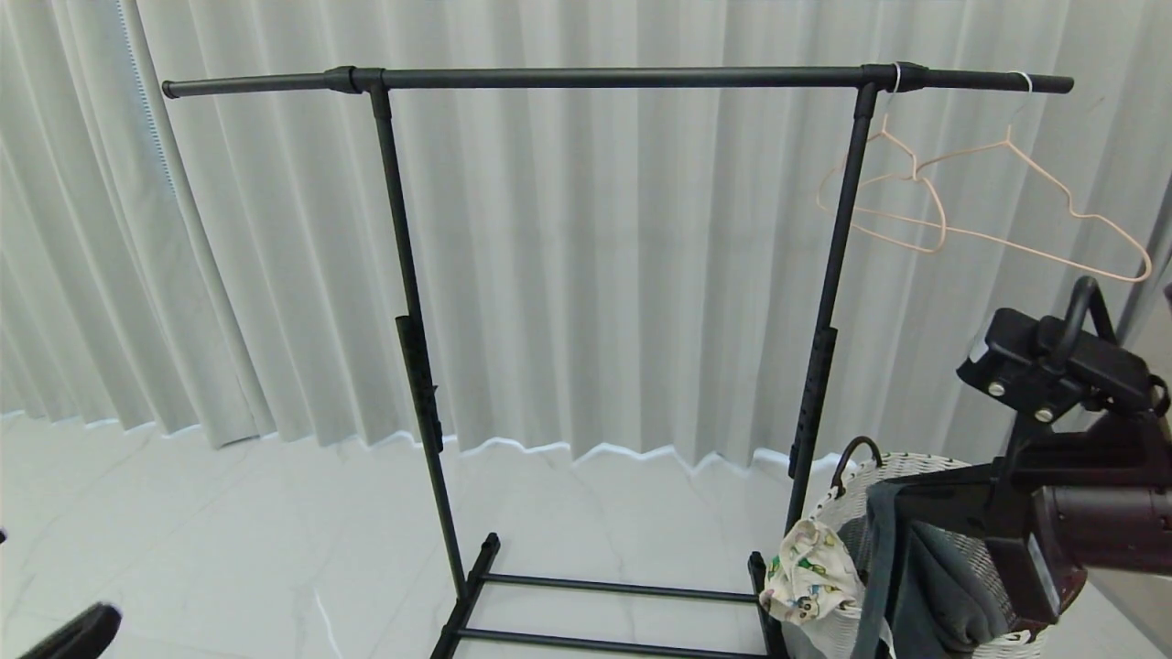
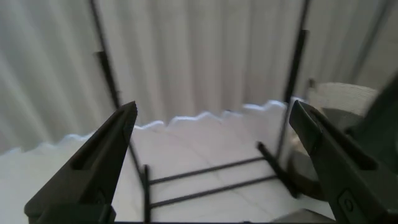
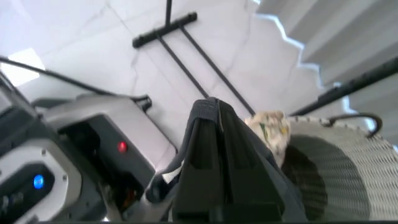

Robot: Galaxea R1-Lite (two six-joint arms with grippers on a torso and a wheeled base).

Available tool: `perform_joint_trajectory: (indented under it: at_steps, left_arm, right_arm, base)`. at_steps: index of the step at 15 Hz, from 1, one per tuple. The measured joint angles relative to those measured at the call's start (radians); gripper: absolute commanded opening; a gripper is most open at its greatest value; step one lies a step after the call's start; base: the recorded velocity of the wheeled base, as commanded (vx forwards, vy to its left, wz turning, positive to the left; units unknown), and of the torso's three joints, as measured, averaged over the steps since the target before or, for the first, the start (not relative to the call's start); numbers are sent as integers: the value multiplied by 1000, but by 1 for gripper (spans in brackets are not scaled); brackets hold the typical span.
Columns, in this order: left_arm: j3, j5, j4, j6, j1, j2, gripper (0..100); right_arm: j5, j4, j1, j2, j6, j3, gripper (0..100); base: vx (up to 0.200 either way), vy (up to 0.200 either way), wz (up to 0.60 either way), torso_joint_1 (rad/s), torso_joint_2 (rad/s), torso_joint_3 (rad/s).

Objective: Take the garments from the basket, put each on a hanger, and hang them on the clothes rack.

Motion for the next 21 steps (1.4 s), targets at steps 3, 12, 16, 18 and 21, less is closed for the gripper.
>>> perform_joint_trajectory:
  at_steps: [3, 12, 16, 18, 21]
  left_arm:
    - [-171, -21, -78, -71, -244, 323, 100]
    - [-268, 109, -413, -190, -782, 1001, 100]
    - [-274, 123, -689, -293, -882, 1217, 100]
    - [-279, 146, -749, -309, -900, 1301, 100]
    - [-305, 204, -786, -318, -904, 1387, 100]
  right_arm:
    - [1, -108, 11, 51, 40, 3, 0]
    - [5, -193, 19, 79, 48, -2, 0]
    - [5, -193, 20, 47, 57, 4, 0]
    - [5, -193, 21, 40, 66, 4, 0]
    - [6, -193, 22, 36, 70, 5, 0]
  base:
    - [0, 0, 0, 0, 0, 0]
    - [0, 0, 0, 0, 0, 0]
    - [0, 0, 0, 0, 0, 0]
    - [0, 0, 0, 0, 0, 0]
    - [0, 0, 0, 0, 0, 0]
